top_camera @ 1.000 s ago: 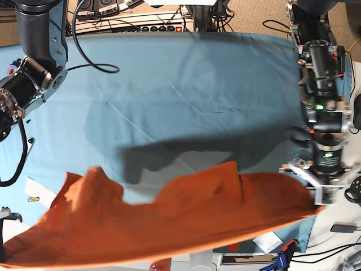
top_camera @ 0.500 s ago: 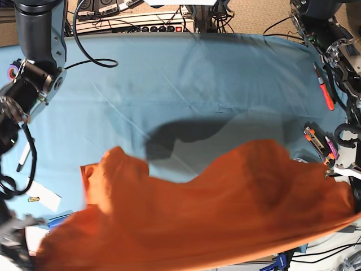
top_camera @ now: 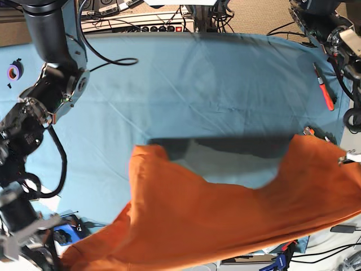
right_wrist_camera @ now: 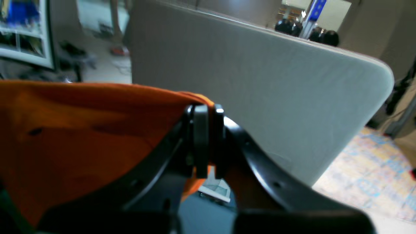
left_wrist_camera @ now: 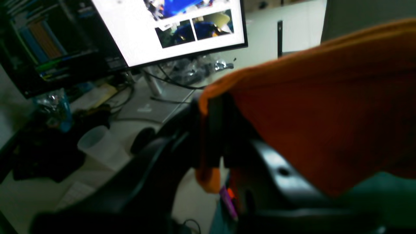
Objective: Layout the t-shirt on the table in an organized manner, then fold the t-shirt properly
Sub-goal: 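Lift the shirt high with both grippers and shake it out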
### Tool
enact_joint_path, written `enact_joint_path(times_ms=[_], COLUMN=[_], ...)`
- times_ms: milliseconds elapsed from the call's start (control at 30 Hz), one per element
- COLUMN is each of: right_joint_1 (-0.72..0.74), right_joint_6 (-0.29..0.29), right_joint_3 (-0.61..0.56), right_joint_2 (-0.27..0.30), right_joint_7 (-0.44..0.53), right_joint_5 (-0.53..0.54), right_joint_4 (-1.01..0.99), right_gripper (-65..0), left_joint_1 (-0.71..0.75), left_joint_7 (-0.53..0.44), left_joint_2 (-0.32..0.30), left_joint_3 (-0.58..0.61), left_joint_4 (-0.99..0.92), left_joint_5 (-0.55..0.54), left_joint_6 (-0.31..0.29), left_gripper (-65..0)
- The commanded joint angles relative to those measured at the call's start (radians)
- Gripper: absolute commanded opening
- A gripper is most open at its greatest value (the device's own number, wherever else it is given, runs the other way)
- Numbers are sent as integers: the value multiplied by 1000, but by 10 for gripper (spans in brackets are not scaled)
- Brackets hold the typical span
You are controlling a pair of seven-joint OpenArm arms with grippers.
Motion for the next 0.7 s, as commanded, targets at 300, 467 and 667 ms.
enact_joint_path(times_ms=[300, 467, 667], right_joint_1=[31, 29, -11], right_joint_6=[-13, -10, -9], right_joint_3=[88, 88, 122], right_joint_2=[17, 17, 17], right_joint_7=[-37, -26, -15], right_joint_5=[11, -34, -54], right_joint_4=[19, 112, 206], right_gripper=[-650, -650, -650], left_joint_1=[68, 70, 71], left_joint_7=[-11, 6, 58], left_joint_2=[-17, -17, -16], left_joint_3=[-122, -183, -271], left_joint_4=[13, 38, 66], left_joint_5=[-101, -151, -260], left_joint_6=[-29, -49, -89], left_gripper=[-650, -650, -650])
